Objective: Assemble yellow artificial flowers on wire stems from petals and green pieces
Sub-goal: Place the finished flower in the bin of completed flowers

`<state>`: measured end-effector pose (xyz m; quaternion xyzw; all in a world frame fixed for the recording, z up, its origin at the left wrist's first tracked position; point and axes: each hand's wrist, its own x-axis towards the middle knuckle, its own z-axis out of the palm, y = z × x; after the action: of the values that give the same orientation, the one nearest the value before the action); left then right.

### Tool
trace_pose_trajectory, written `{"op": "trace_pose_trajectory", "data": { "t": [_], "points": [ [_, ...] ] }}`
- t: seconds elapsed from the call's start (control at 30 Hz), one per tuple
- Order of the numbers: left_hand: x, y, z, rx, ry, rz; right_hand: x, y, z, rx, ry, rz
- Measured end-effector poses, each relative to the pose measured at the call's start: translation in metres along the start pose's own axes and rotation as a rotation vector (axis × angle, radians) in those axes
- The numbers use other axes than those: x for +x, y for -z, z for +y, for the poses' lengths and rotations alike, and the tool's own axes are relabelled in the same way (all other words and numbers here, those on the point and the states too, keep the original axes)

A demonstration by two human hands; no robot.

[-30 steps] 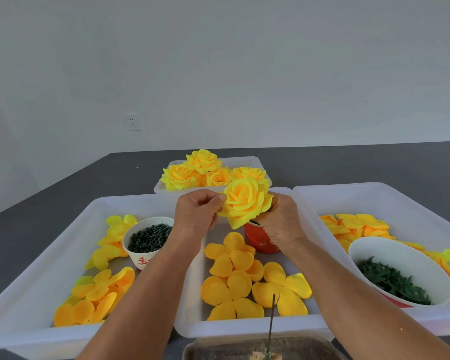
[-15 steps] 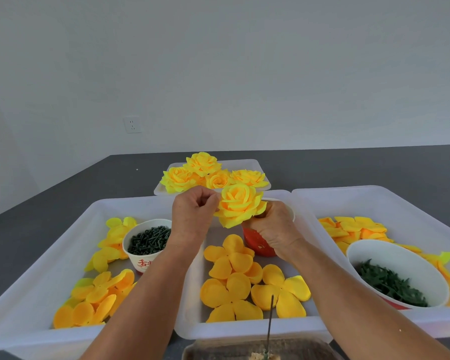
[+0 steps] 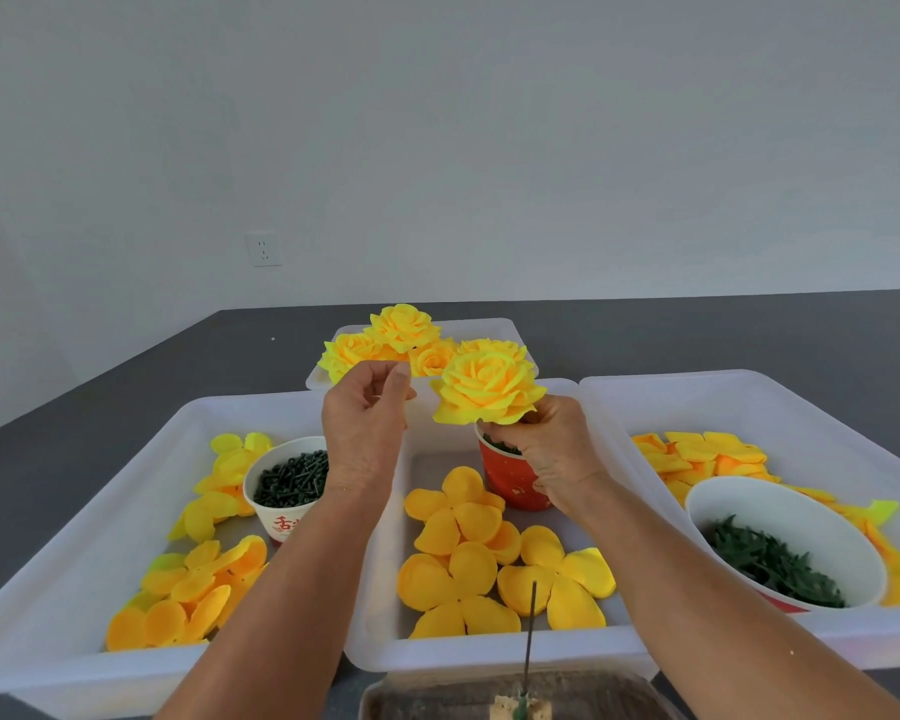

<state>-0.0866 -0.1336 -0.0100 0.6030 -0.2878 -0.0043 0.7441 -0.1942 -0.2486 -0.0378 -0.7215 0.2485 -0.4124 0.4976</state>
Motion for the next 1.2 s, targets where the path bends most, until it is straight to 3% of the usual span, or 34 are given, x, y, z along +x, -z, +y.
{"op": "trace_pose_trajectory", "data": {
  "t": [0.33, 0.53, 0.73, 0.83, 1.03, 1.2],
  "points": [
    [-0.002, -0.001, -0.004, 0.067, 0.022, -0.074, 0.003, 0.002, 0.000, -0.151, 0.053, 0.070],
    [-0.003, -0.010, 0.008, 0.029, 0.295, -0.272, 0.004, 0.002, 0.001, -0.122, 0.016, 0.085],
    [0.018, -0.015, 0.022, -0.054, 0.417, -0.371, 0.012, -0.001, -0.013, -0.151, -0.031, 0.001],
    [0.036, -0.020, 0.030, -0.120, 0.437, -0.353, 0.026, 0.004, -0.029, -0.071, -0.112, -0.033],
    [0.079, -0.038, 0.033, -0.095, 0.371, -0.254, 0.072, 0.016, -0.063, 0.378, -0.226, 0.010],
    [0.117, -0.061, 0.023, -0.065, 0.262, -0.212, 0.117, 0.012, -0.070, 0.250, -0.125, -0.032]
  ]
}}
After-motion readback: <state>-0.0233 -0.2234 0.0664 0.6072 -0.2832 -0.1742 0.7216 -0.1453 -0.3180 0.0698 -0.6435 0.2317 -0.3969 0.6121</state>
